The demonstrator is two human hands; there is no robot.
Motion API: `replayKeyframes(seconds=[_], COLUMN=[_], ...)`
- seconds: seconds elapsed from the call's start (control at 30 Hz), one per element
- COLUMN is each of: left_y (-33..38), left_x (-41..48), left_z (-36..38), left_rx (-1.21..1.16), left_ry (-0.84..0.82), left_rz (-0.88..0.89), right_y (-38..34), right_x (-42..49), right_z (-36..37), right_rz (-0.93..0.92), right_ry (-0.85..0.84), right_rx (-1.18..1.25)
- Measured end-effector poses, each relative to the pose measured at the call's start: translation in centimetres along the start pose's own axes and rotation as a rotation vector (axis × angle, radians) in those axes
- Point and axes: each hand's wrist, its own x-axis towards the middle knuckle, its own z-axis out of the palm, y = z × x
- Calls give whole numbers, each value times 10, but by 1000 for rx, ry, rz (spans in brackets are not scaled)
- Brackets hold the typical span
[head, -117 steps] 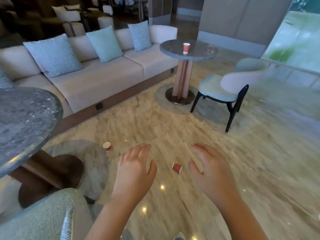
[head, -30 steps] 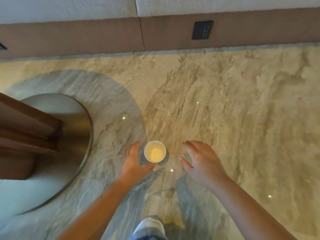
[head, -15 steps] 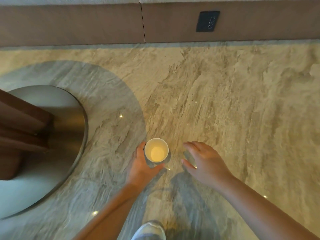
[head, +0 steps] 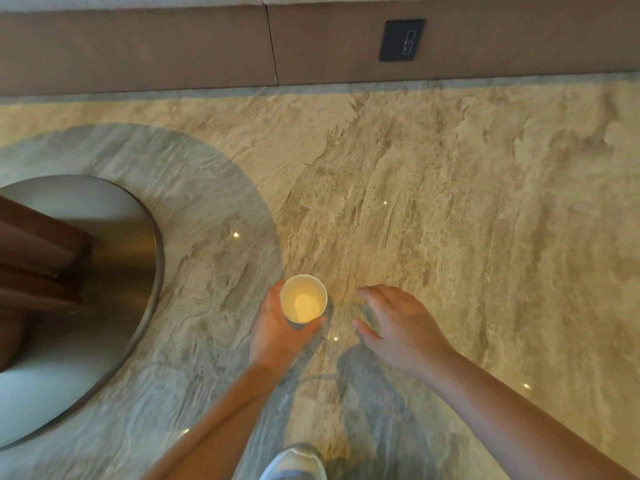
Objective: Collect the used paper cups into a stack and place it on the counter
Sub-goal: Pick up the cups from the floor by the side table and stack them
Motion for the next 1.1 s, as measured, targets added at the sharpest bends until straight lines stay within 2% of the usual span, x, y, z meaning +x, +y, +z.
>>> replayKeyframes(seconds=[0.33, 0.57, 0.67, 0.77, 1.0, 1.1], left_y=[27, 70, 91, 109, 139, 152], left_x=[-17, -36, -42, -49, -66, -78], left_z=[-2, 11, 22, 40, 88, 114], left_rx=[-100, -135, -159, -175, -144, -120], left_ry=[1, -62, -101, -163, -373, -516], left_rz=[112, 305, 384, 430, 499, 533], right_y=[19, 40, 53, 71, 115, 132], right_x=[-20, -52, -71, -91, -147, -180], right_z=[-10, -37, -48, -51, -31, -24], right_rz=[45, 105, 133, 204, 401, 507], right_ry=[128, 235, 331, 392, 416, 425], right_rx=[-1, -13, -13, -11, 40, 50])
